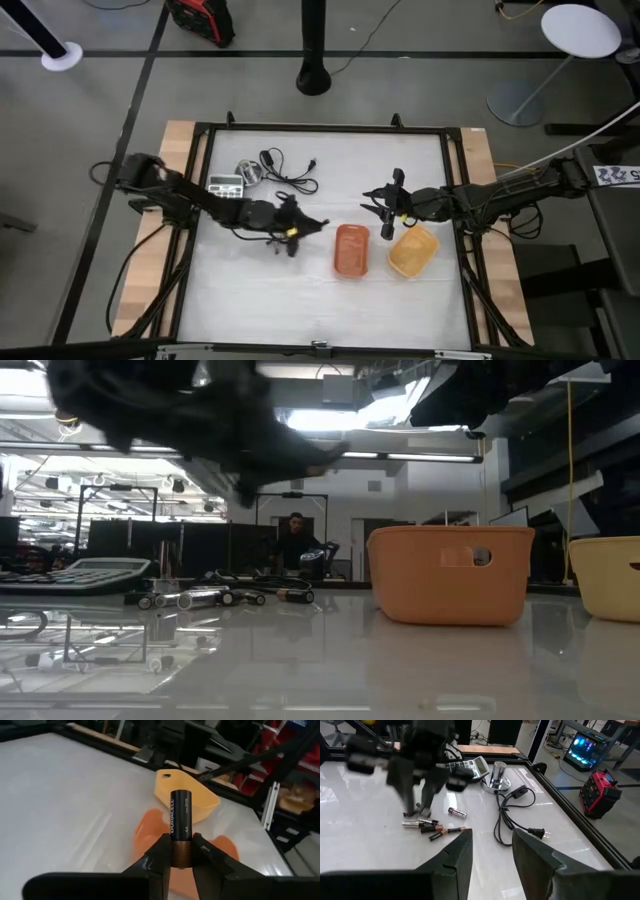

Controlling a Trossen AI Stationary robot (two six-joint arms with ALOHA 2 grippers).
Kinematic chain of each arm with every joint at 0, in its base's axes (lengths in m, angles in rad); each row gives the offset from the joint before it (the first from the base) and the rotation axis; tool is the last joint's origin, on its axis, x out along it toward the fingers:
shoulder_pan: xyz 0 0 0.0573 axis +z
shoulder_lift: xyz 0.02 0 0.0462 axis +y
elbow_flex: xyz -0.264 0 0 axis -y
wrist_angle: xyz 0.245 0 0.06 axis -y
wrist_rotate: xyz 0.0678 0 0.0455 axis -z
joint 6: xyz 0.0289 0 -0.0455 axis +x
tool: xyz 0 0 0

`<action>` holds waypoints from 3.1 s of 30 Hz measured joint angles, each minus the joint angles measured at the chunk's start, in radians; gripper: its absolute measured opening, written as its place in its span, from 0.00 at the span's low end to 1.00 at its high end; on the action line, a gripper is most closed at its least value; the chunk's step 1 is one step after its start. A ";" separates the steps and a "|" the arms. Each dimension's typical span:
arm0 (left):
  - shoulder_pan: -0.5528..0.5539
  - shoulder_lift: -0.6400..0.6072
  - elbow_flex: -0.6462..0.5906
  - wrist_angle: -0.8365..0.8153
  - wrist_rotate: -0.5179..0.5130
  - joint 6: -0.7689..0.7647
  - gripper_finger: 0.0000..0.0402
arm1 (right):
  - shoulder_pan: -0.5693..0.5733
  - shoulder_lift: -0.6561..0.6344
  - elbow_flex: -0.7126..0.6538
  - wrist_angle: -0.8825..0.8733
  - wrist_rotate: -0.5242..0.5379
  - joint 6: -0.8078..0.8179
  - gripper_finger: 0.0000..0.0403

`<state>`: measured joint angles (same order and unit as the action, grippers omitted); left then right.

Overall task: Sort batteries
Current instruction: Put the black battery into the orange bin

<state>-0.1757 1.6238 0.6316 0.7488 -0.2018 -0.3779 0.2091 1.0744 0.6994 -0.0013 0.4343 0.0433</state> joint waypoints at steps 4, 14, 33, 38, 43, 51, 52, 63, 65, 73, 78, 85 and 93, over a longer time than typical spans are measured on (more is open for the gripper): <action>0.000 0.150 0.158 -0.009 0.065 0.112 0.14 | 0.000 0.000 0.000 0.000 0.000 0.000 0.33; 0.000 0.282 0.351 -0.294 0.128 0.278 0.15 | 0.000 0.000 0.000 -0.001 0.000 0.000 0.33; 0.001 0.283 0.353 -0.320 0.141 0.221 0.15 | 0.000 0.000 0.000 0.000 0.000 0.000 0.33; 0.006 0.283 0.353 -0.318 0.140 0.221 0.22 | 0.000 0.000 0.000 0.000 0.000 0.000 0.33; 0.012 0.283 0.353 -0.302 0.130 0.221 0.38 | 0.000 0.000 0.000 0.000 0.000 0.000 0.33; 0.019 0.189 0.354 -0.352 0.131 0.221 0.44 | 0.000 0.029 0.000 0.083 -0.010 0.053 0.33; 0.021 0.158 0.354 -0.396 0.133 0.221 0.44 | -0.003 0.038 0.000 0.102 -0.026 0.065 0.33; 0.024 -0.225 0.354 -1.049 0.134 0.151 0.39 | -0.108 0.318 0.200 -0.061 -0.261 0.294 0.33; 0.022 -0.269 0.354 -1.150 0.135 0.103 0.39 | -0.114 0.394 0.272 -0.121 -0.285 0.298 0.33; 0.014 -0.320 0.353 -1.460 0.074 -0.069 0.39 | -0.113 0.675 0.559 -0.365 -0.311 0.300 0.33; 0.023 -0.318 0.297 -1.478 -0.077 -0.228 0.39 | -0.113 0.817 0.682 -0.426 -0.316 0.300 0.33; 0.039 -0.318 0.170 -1.436 -0.104 -0.351 0.39 | -0.114 0.906 0.721 -0.414 -0.315 0.294 0.33; 0.039 -0.317 0.072 -1.412 -0.109 -0.455 0.39 | -0.120 0.955 0.722 -0.399 -0.269 0.293 0.33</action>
<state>-0.1364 1.3064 0.7038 -0.6632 -0.3112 -0.8326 0.0891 2.0293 1.4219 -0.4000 0.1658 0.3363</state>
